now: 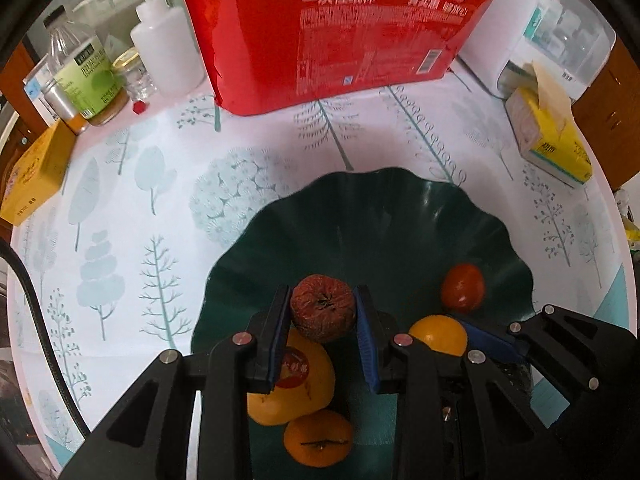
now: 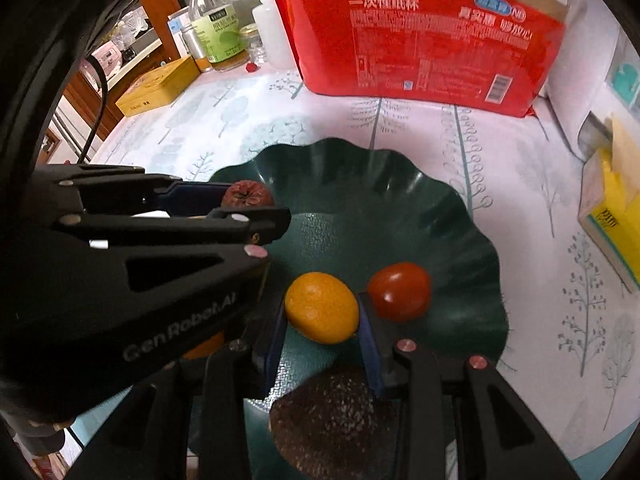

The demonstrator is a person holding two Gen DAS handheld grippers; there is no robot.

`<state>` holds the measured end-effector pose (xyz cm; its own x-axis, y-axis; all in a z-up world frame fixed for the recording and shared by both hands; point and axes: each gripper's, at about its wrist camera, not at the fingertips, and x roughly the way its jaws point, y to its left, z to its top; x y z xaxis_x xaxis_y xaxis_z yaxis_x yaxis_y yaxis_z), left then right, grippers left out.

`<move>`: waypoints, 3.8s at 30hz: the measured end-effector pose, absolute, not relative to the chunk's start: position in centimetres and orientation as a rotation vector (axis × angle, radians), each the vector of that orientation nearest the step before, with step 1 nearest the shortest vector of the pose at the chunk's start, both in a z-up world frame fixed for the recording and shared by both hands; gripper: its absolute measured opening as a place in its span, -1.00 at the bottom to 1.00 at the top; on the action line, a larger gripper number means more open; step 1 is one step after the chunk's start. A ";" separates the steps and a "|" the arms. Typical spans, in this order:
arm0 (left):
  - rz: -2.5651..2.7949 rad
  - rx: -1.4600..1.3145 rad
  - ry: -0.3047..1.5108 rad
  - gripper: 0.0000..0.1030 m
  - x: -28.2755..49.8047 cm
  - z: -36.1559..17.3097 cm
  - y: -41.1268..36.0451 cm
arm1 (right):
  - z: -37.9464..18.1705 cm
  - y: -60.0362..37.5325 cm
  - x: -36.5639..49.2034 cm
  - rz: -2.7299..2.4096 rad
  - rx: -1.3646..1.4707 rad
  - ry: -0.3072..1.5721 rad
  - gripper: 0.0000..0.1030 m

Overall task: Organize fruits
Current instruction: 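Carry both fruits over the green plate and open both tools, then withdraw both open tools back toward the white fruit plate, then grasp a red tomato with the left tool while the right tool grasps a red lychee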

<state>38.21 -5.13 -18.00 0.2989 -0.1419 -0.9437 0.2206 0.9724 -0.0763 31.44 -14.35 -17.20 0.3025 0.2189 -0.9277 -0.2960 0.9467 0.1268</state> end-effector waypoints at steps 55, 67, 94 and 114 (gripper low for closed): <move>-0.184 0.056 0.971 0.61 21.3 3.5 -2.5 | 0.3 -16.0 19.7 0.373 -0.053 0.956 -0.17; -0.121 0.076 0.912 0.61 13.9 6.3 -2.3 | 3.8 -16.4 13.0 0.432 -0.078 0.891 -0.05; -0.008 -0.068 1.169 0.61 7.3 -12.0 3.8 | -9.4 -14.2 8.1 0.465 -0.100 1.111 -0.05; -0.099 -0.159 1.264 0.14 10.6 -18.7 4.0 | -17.1 -12.0 9.7 0.480 -0.057 1.232 -0.24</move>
